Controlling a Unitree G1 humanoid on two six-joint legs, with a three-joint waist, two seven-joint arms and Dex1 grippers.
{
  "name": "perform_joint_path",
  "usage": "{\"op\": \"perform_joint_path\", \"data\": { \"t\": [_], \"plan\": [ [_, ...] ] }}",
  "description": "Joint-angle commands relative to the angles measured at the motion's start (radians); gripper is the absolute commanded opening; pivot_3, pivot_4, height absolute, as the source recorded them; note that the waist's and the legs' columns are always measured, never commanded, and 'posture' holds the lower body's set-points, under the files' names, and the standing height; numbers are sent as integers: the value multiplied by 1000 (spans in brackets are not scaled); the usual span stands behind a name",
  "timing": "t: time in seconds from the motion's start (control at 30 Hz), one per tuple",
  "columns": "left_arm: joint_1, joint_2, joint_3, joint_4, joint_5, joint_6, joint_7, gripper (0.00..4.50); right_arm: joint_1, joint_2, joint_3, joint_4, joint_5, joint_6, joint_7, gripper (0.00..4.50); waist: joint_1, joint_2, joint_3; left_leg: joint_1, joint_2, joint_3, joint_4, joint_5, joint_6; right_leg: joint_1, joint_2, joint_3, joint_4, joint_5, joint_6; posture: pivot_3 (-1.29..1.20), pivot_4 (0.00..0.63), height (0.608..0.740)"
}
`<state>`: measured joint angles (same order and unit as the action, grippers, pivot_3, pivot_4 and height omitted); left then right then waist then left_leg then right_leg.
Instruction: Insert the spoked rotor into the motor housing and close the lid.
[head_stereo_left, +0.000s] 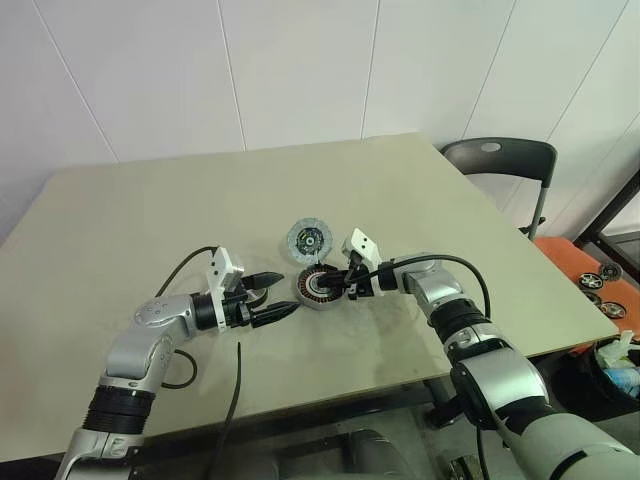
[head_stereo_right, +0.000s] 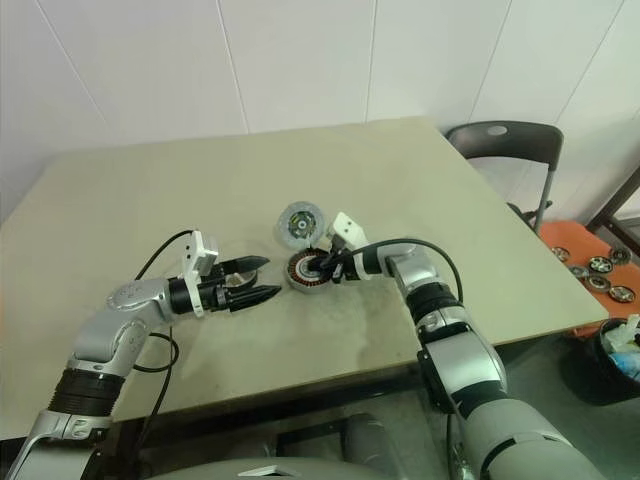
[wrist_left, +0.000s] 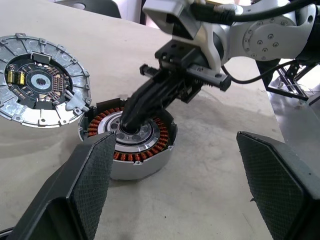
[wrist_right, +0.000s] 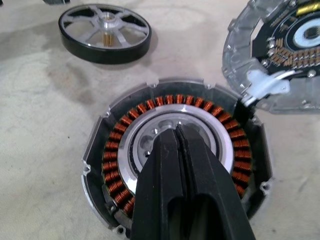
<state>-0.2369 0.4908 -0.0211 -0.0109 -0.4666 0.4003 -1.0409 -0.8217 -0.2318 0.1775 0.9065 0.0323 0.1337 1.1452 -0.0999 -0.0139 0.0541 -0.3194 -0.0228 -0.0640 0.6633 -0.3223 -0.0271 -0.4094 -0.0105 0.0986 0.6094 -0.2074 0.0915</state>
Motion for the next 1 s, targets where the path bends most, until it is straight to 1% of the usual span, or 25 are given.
{"op": "perform_joint_path", "data": {
  "t": [0.03,0.13,0.3,0.63,0.8,0.83,0.93,1.0],
  "plan": [
    [-8,6,10,-21,-5,-14,-2,4116,-26,13,-5,1,1,-5,-7,27,0,0,0,0,0,0,0,0,0,0,0,0,0,0,0,0,0,740],
    [-6,5,10,-23,-5,-14,1,4116,-26,30,-2,-1,-2,-12,-26,27,-3,0,0,0,0,0,0,0,0,0,0,0,0,0,0,0,0,740],
    [-5,2,10,-27,-6,-13,6,4116,-48,55,-16,41,-17,-37,-123,27,-2,0,0,0,0,0,0,0,0,0,0,0,1,0,0,0,0,740],
    [-9,-1,7,-20,-4,-16,7,4116,-53,38,-5,75,-34,-67,-128,27,-1,0,0,0,0,0,0,0,0,0,0,0,0,0,0,0,0,740],
    [-17,0,8,-12,-3,-18,4,4116,-52,9,23,96,-75,-89,-129,27,0,0,0,1,0,0,0,0,0,1,0,0,0,0,0,0,0,740],
    [-18,1,9,-14,-5,-17,4,4116,-49,7,-1,75,-40,-78,-88,27,0,0,0,1,0,0,0,0,0,1,0,0,0,0,0,0,0,740],
    [-17,2,15,-25,-14,-11,3,4116,-59,8,-97,-52,121,64,47,27,0,0,0,0,0,0,0,0,0,1,0,0,0,0,0,0,0,740],
    [-17,0,20,-32,-23,-5,4,4116,-54,1,-113,-148,180,156,103,27,-1,1,0,0,0,-1,0,0,0,0,0,0,0,0,0,0,0,740]
  ]
}}
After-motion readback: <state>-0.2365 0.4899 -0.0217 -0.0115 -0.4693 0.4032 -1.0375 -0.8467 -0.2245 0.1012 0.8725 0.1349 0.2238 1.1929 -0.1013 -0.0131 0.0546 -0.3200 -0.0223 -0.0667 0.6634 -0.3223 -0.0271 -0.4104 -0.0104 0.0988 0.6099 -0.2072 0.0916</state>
